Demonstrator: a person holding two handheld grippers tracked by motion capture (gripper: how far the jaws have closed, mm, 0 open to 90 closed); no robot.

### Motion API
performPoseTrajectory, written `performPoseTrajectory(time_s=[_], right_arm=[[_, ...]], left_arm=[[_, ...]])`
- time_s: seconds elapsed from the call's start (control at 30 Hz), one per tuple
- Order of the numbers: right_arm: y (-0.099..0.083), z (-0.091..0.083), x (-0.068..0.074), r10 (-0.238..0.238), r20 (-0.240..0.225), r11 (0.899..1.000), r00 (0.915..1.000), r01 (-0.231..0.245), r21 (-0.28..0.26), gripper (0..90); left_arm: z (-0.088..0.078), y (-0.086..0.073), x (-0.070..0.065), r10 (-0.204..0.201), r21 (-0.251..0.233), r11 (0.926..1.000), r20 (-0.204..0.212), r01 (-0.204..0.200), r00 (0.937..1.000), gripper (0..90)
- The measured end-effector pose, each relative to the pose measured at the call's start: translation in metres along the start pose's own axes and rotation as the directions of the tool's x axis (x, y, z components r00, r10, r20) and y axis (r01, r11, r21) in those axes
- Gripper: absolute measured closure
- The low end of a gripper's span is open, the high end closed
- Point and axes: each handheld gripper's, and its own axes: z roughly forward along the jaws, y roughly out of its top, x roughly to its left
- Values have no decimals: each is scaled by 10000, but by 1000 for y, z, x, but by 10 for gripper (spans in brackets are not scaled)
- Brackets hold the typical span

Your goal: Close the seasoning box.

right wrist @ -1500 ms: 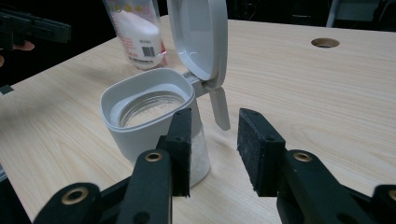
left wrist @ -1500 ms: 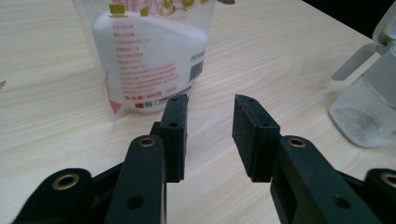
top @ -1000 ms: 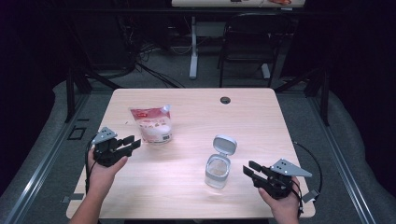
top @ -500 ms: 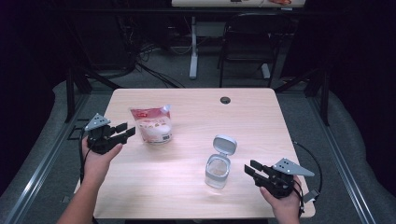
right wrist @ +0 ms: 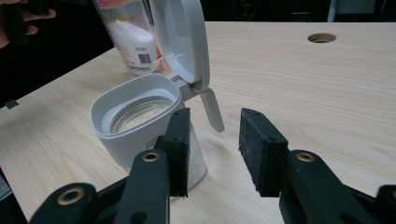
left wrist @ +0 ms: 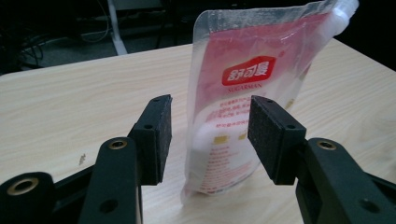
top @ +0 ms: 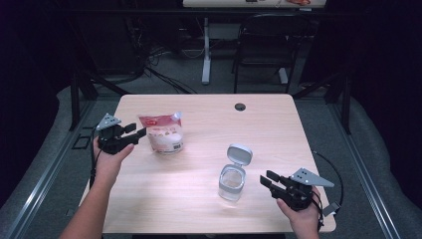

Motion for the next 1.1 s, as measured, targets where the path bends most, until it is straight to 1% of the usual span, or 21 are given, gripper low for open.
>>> performPoseTrajectory(time_s=[0.07,0.17,0.23,0.27,0.3,0.37,0.43,0.47,0.5,0.53,0.57,0.6,0.63,0.9,1.03,1.07,1.1], right_arm=[[0,0,-1,16,12,10000,10000,-16,-56,642],[0,-1,-1,77,-1,9999,10000,-77,-81,642],[0,-2,-2,78,7,9999,10000,-78,-136,641],[0,-2,-2,78,7,9999,10000,-78,-136,641],[0,-3,-2,80,9,9999,10000,-80,-97,641],[0,-3,-2,75,22,9999,10000,-75,-71,641],[0,-4,-2,71,20,9999,10000,-70,-102,640],[0,-4,-1,66,28,9999,10000,-65,-112,640],[0,-4,-1,64,15,9999,10000,-63,-110,640],[0,-4,-1,64,15,9999,10000,-63,-110,640],[0,-4,-1,26,35,9999,10000,-25,-131,640],[0,-4,-1,26,35,9999,10000,-25,-131,640],[0,-5,0,56,11,9999,10000,-56,-122,639],[0,-3,-1,84,-2,9999,10000,-84,-113,638],[0,-3,-1,96,-10,9999,10000,-96,-107,638],[0,-3,-1,99,-15,9999,10000,-99,-108,638],[0,-3,-1,99,-15,9999,10000,-99,-108,638]], left_arm=[[3,0,3,-128,-33,9999,88,129,9999,498],[5,0,5,-213,-102,9997,101,214,9997,498],[7,0,8,-417,-173,9989,439,425,9982,522],[7,0,8,-417,-173,9989,439,425,9982,527],[8,-1,9,-487,-323,9982,548,505,9973,530],[8,0,8,-518,-316,9981,583,537,9970,559],[8,0,7,-417,-341,9985,638,440,9971,576],[8,0,5,-439,-252,9986,755,459,9962,600],[8,0,4,-359,-227,9990,669,375,9971,600],[8,0,4,-359,-227,9990,669,375,9971,605],[8,0,2,-224,-165,9996,591,234,9980,609],[8,0,2,-224,-165,9996,591,234,9980,613],[7,0,1,-131,-119,9998,502,137,9987,617],[3,0,-3,93,1,10000,445,-93,9990,657],[1,0,-7,122,37,9999,582,-124,9982,677],[-1,1,-10,261,140,9995,626,-270,9977,679],[-1,1,-10,261,140,9995,626,-270,9977,683]])
